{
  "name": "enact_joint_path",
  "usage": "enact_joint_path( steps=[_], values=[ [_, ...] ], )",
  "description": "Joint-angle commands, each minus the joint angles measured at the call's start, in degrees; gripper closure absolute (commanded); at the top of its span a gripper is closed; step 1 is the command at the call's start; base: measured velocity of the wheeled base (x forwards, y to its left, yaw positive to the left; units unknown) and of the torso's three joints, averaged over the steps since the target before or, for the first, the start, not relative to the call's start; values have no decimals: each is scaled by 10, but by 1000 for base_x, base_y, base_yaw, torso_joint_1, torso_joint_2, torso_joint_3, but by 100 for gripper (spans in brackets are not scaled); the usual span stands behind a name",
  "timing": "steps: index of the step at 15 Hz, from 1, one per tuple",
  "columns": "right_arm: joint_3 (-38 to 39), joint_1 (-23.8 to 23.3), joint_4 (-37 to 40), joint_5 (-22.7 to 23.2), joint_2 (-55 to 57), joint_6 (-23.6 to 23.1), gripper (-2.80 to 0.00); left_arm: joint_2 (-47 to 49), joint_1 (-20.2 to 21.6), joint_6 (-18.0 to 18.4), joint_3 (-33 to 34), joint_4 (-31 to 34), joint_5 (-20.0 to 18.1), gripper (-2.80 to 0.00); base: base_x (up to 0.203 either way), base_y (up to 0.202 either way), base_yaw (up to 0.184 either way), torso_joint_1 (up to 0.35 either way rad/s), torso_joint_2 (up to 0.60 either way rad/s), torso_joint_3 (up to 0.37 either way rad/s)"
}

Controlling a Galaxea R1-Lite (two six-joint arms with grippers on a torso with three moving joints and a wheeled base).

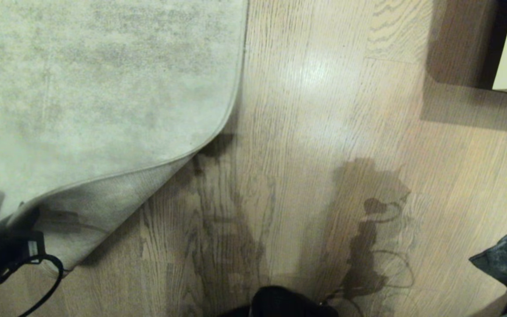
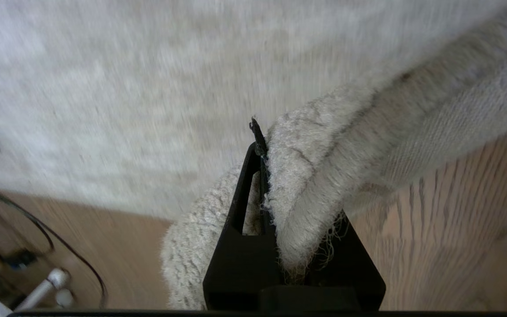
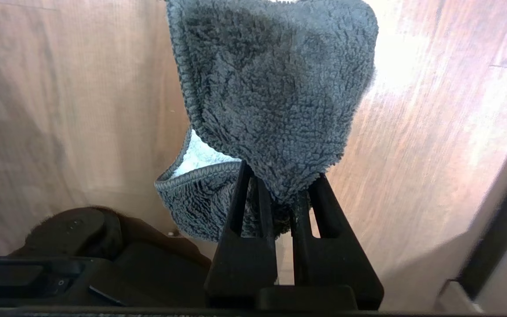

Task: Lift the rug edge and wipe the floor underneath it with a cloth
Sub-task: Lift up the carpet

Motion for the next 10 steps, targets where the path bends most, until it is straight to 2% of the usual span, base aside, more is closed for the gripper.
enact_joint_path(
  steps=[1,10],
  values=[
    [0,0,0,-1,1,0,0,-3,1,1,5,-4,0,0,7,65,-9,6,0,2],
    [0,0,0,0,1,0,0,-14,0,2,15,-4,0,0,0,183,-3,4,2,2]
  ],
)
